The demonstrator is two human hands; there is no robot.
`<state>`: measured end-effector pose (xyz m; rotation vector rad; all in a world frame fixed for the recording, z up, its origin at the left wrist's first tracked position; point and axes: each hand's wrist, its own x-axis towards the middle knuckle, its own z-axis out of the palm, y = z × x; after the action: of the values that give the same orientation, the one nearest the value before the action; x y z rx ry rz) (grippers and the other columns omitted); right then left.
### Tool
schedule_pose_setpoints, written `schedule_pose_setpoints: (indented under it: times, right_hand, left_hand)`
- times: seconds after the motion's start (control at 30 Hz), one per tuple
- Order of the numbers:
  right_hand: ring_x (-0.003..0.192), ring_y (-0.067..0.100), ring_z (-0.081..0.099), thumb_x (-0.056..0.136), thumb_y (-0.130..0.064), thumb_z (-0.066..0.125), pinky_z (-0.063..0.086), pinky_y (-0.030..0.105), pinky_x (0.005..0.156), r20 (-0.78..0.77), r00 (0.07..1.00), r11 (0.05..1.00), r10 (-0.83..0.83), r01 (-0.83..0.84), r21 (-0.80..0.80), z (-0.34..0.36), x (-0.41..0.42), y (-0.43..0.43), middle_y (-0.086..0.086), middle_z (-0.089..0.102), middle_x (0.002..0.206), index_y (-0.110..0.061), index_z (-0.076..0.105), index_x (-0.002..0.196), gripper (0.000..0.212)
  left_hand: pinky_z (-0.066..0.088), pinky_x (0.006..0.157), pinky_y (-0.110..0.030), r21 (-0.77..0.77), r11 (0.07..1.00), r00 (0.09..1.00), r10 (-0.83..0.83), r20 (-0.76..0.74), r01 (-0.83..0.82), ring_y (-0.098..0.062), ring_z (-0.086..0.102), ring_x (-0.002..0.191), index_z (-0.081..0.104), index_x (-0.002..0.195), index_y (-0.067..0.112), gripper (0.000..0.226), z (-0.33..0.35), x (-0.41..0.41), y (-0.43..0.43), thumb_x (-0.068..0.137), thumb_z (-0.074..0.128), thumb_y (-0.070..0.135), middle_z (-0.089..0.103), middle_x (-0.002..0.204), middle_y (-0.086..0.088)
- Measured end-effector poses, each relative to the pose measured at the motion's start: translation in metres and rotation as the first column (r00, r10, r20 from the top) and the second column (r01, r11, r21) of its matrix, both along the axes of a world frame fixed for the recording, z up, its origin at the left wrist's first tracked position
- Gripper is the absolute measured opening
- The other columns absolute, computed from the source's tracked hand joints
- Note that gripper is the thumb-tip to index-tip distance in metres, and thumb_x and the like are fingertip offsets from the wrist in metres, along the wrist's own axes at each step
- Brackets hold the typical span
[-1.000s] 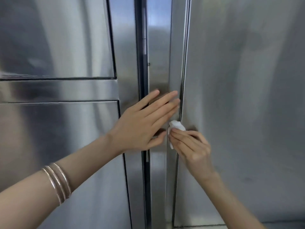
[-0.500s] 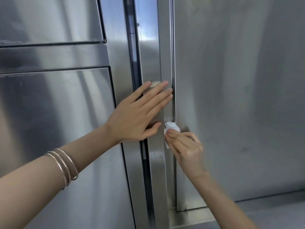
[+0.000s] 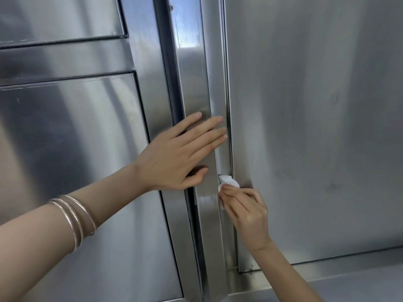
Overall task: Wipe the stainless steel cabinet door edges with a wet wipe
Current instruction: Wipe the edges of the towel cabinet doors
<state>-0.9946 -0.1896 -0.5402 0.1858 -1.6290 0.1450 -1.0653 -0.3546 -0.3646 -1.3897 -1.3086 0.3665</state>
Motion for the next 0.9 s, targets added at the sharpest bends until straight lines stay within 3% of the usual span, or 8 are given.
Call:
schedule_pose_setpoints:
  times: [0.13,0.33,0.43,0.57,0.77,0.9]
  right_hand:
    - [0.083,0.012,0.068,0.081,-0.006,0.073,0.049,0.026,0.073,0.082,0.996,0.998,-0.047,0.042,0.056,-0.018,0.010,0.000,0.002,0.073,0.093,-0.005,0.075,0.079,0.003]
    - [0.071,0.014,0.064,0.085,-0.008,0.070,0.047,0.028,0.063,0.040,0.999,0.999,-0.029,0.028,0.014,-0.006,0.011,-0.001,0.001,0.073,0.092,-0.006,0.072,0.075,0.010]
    - [0.068,0.018,0.066,0.079,-0.006,0.076,0.050,0.030,0.059,0.149,0.988,0.999,-0.036,0.038,-0.007,-0.044,0.014,-0.003,0.003,0.073,0.094,-0.005,0.074,0.078,0.003]
    - [0.064,0.018,0.065,0.068,-0.002,0.083,0.053,0.030,0.056,0.290,0.954,0.997,-0.073,0.067,0.029,-0.073,0.021,-0.007,0.007,0.073,0.089,-0.003,0.073,0.075,0.012]
    - [0.066,0.019,0.064,0.077,-0.001,0.075,0.053,0.028,0.061,0.176,0.983,0.998,-0.055,0.061,-0.024,-0.056,0.013,-0.007,0.007,0.072,0.089,-0.001,0.072,0.076,0.003]
    - [0.063,0.019,0.064,0.074,-0.005,0.078,0.054,0.028,0.057,0.257,0.962,0.996,-0.088,0.086,0.019,-0.100,0.018,-0.003,0.007,0.072,0.088,-0.002,0.072,0.075,0.006]
  left_hand:
    - [0.014,0.121,-0.044,-0.109,0.993,0.999,0.046,-0.005,-0.046,-0.025,0.030,0.143,0.042,0.144,0.003,0.062,-0.035,0.002,-0.005,0.090,0.041,0.033,0.044,0.148,-0.013]
    - [0.014,0.121,-0.044,-0.055,0.998,0.998,0.041,0.040,-0.039,-0.026,0.029,0.144,0.041,0.144,0.001,0.060,-0.044,0.001,-0.003,0.091,0.040,0.030,0.043,0.149,-0.014]
    - [0.014,0.121,-0.045,-0.027,0.999,0.998,0.044,0.051,-0.042,-0.026,0.028,0.145,0.040,0.144,0.001,0.061,-0.051,0.002,-0.001,0.092,0.040,0.031,0.042,0.149,-0.014]
    - [0.014,0.121,-0.045,-0.009,1.000,0.999,0.030,0.034,-0.030,-0.027,0.028,0.144,0.041,0.144,0.000,0.061,-0.050,0.001,-0.001,0.091,0.042,0.030,0.043,0.148,-0.015]
    - [0.016,0.120,-0.046,-0.012,0.999,0.999,0.044,0.027,-0.043,-0.027,0.028,0.144,0.041,0.143,0.000,0.061,-0.051,0.001,0.000,0.092,0.041,0.032,0.042,0.149,-0.016]
    - [0.014,0.121,-0.046,-0.009,0.999,0.998,0.050,0.022,-0.050,-0.027,0.026,0.145,0.041,0.143,0.000,0.062,-0.052,0.000,-0.001,0.091,0.041,0.033,0.044,0.148,-0.017]
